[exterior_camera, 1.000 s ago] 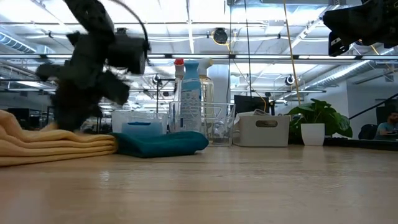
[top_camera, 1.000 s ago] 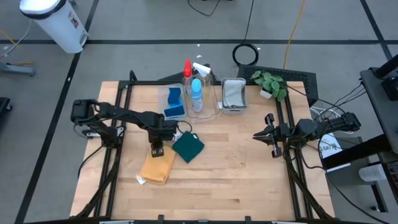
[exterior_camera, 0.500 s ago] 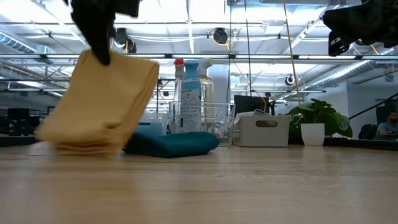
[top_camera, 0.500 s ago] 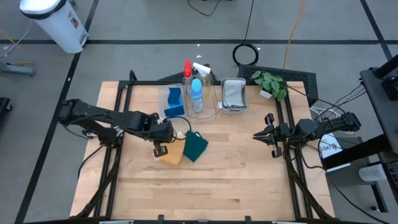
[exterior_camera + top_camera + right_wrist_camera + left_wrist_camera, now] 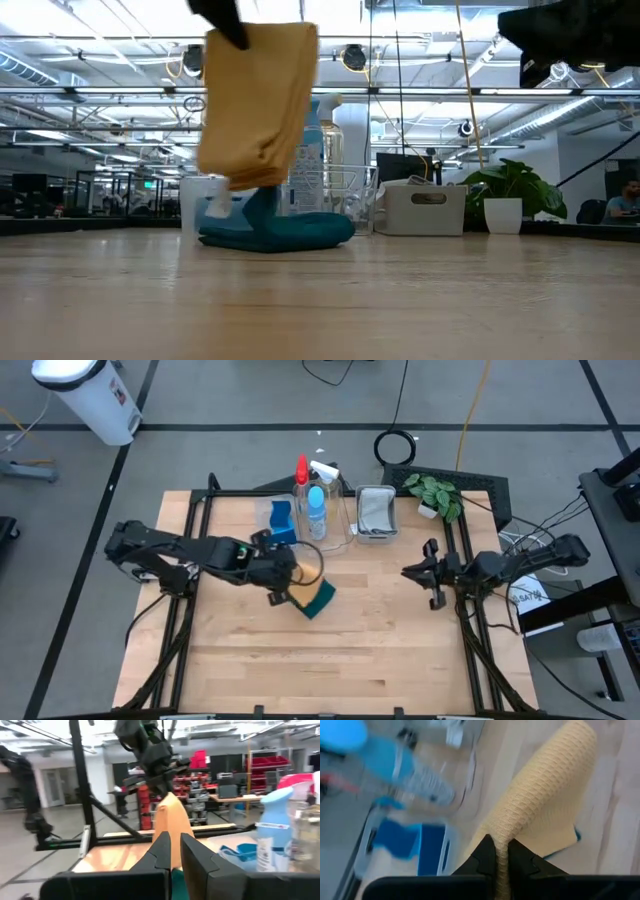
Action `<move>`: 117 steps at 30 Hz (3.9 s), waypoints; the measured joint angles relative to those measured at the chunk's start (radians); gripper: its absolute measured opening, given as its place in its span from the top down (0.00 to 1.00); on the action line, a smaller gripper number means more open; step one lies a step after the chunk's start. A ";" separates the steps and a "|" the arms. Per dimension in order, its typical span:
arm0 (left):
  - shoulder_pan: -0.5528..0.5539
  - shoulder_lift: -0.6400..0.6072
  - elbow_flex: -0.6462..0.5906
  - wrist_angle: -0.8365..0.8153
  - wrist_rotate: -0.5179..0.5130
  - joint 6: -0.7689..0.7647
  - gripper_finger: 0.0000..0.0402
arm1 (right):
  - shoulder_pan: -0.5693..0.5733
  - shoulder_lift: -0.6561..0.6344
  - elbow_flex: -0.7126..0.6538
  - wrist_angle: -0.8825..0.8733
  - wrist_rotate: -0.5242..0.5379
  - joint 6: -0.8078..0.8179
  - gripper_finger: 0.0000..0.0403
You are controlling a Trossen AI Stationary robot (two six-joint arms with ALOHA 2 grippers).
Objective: Pick & Place Kitchen Items
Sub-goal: Put the yellow microfiber cloth into the gray bin
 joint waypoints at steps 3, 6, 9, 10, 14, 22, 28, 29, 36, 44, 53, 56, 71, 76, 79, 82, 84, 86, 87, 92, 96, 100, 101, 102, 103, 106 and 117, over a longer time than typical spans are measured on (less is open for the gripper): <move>0.017 0.066 0.049 0.079 0.000 0.079 0.96 | -0.005 0.082 0.000 0.069 0.037 0.001 0.96; 0.039 0.130 0.095 0.148 0.001 0.126 0.96 | -0.022 0.156 0.003 0.115 0.047 0.022 0.95; 0.060 0.183 0.141 0.202 0.000 0.162 0.96 | -0.048 0.216 0.029 0.118 0.047 0.054 0.91; 0.067 0.201 0.160 0.211 0.001 0.165 0.96 | -0.056 0.233 0.039 0.119 0.048 0.059 0.89; 0.092 0.242 0.218 0.239 0.001 0.176 0.96 | -0.082 0.299 0.117 0.075 0.045 0.054 0.76; 0.124 0.298 0.227 0.334 0.009 0.191 0.96 | -0.136 0.469 0.533 -0.438 0.040 0.029 0.40; 0.142 0.300 0.227 0.362 0.009 0.191 0.96 | -0.195 0.697 0.886 -0.850 -0.068 0.059 0.24; 0.144 0.300 0.227 0.360 0.009 0.191 0.96 | -0.202 0.737 0.929 -0.884 -0.089 0.066 0.23; 0.154 0.300 0.227 0.359 0.037 0.207 0.96 | -0.249 0.949 1.101 -0.998 -0.144 0.047 0.24; 0.154 0.300 0.227 0.332 0.064 0.210 0.96 | -0.306 1.023 1.112 -1.039 -0.143 -0.001 0.35; 0.156 0.300 0.226 0.343 0.094 0.209 0.96 | -0.330 1.023 1.112 -1.031 -0.263 -0.027 0.66; 0.156 0.300 0.226 0.355 0.134 0.205 0.95 | -0.329 1.023 1.112 -1.027 -0.320 -0.069 0.82; 0.136 0.217 0.225 0.350 0.177 0.235 0.73 | -0.341 0.959 1.112 -1.139 -0.363 -0.158 0.99; 0.137 0.138 0.226 0.298 0.176 0.235 0.72 | -0.377 0.908 1.112 -1.185 -0.275 -0.215 0.99; 0.136 0.097 0.226 0.275 0.176 0.228 0.72 | -0.431 0.880 1.112 -1.201 -0.267 -0.294 1.00; 0.133 0.065 0.226 0.258 0.177 0.228 0.72 | -0.508 0.862 1.112 -1.206 -0.266 -0.369 1.00; 0.131 0.050 0.226 0.255 0.187 0.228 0.72 | -0.572 0.860 1.112 -1.212 -0.274 -0.436 1.00; 0.130 0.040 0.226 0.264 0.205 0.229 0.72 | -0.643 0.862 1.112 -1.229 -0.296 -0.504 1.00; 0.130 0.037 0.226 0.257 0.217 0.229 0.72 | -0.681 0.866 1.112 -1.232 -0.320 -0.530 1.00; 0.129 0.037 0.226 0.252 0.226 0.229 0.72 | -0.867 0.902 1.112 -1.218 -0.460 -0.627 1.00; 0.130 0.037 0.226 0.252 0.227 0.230 0.72 | -0.975 0.942 1.112 -1.178 -0.515 -0.710 1.00; 0.130 0.037 0.226 0.252 0.227 0.234 0.72 | -1.039 0.999 1.112 -1.128 -0.535 -0.752 1.00; 0.130 0.037 0.226 0.252 0.227 0.237 0.72 | -1.051 1.015 1.112 -1.119 -0.535 -0.768 1.00; 0.130 0.037 0.226 0.252 0.228 0.243 0.72 | -1.058 1.032 1.112 -1.108 -0.535 -0.783 1.00; 0.130 0.037 0.226 0.252 0.228 0.247 0.72 | -1.064 1.051 1.112 -1.096 -0.535 -0.797 1.00; 0.130 0.037 0.226 0.252 0.228 0.264 0.72 | -1.082 1.109 1.112 -1.060 -0.534 -0.842 1.00; 0.130 0.037 0.226 0.251 0.228 0.270 0.72 | -1.127 1.297 1.112 -0.950 -0.526 -0.868 0.99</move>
